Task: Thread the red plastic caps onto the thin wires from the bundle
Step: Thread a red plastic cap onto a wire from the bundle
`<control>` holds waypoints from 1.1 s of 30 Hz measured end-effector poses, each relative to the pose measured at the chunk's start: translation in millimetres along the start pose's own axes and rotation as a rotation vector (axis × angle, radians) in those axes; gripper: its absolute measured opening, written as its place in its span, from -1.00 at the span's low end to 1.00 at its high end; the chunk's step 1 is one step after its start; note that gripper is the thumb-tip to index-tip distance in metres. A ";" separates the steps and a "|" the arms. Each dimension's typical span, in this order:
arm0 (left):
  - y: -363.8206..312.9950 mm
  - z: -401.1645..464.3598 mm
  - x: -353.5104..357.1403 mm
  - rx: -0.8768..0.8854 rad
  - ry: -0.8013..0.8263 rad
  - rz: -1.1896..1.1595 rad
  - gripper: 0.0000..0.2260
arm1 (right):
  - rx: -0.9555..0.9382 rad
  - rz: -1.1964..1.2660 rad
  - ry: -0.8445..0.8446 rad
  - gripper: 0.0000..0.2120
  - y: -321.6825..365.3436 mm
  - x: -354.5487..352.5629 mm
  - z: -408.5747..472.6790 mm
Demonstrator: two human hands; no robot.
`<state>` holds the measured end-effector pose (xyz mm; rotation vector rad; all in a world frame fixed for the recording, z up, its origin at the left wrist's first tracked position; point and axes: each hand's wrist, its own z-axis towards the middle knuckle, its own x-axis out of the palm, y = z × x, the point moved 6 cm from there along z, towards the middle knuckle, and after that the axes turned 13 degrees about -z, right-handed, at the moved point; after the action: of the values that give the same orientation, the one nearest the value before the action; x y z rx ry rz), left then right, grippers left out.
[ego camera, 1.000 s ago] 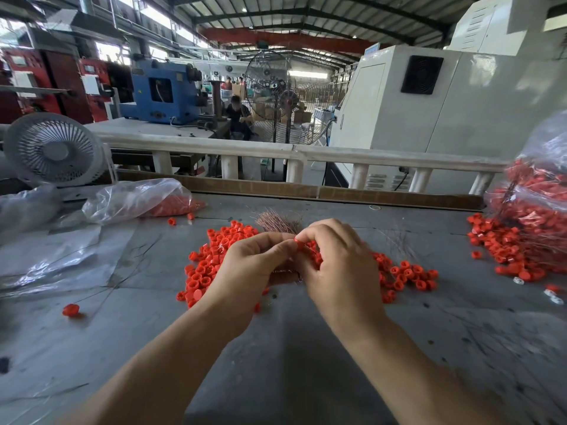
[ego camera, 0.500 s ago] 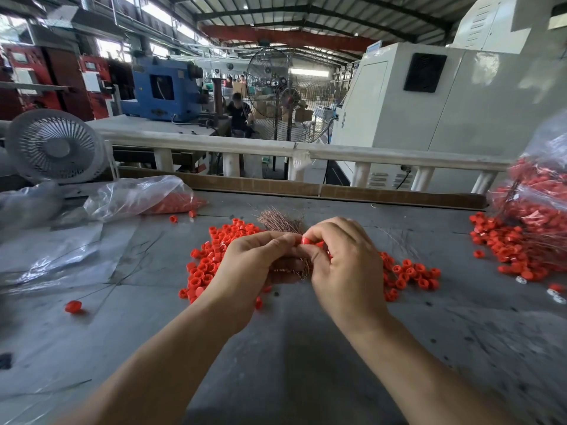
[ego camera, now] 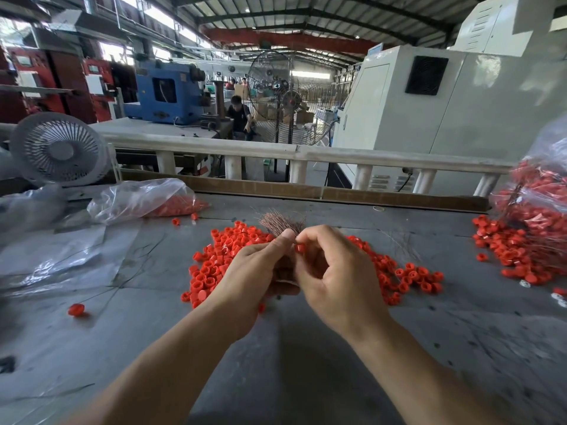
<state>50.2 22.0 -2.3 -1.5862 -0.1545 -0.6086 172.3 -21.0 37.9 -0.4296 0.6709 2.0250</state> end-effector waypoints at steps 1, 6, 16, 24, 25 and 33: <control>-0.8 0.4 0.0 0.012 0.005 -0.009 -0.60 | -0.001 0.019 0.009 -0.88 0.4 0.4 -0.1; -10.6 -1.0 -3.4 0.088 0.023 -0.079 -0.73 | -0.031 0.080 0.033 -0.80 1.0 1.1 -0.9; -18.9 4.6 -20.2 0.211 -0.097 -0.135 -0.93 | 0.011 0.171 0.089 -0.83 -2.3 11.7 -3.6; -21.3 3.5 -30.9 0.248 -0.243 -0.073 -0.92 | 0.047 0.147 0.159 -0.87 -6.4 19.2 -5.4; -22.0 3.8 -32.4 0.254 -0.254 -0.077 -0.94 | 0.053 0.149 0.166 -0.87 -7.2 19.7 -5.5; -22.8 5.0 -38.7 0.300 -0.297 -0.016 -0.90 | 0.063 0.084 0.211 -0.88 -7.4 21.5 -6.0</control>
<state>8.6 39.6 -0.1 -1.3753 -0.4602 -0.3400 168.1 -7.2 19.4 -0.5923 0.8927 2.0484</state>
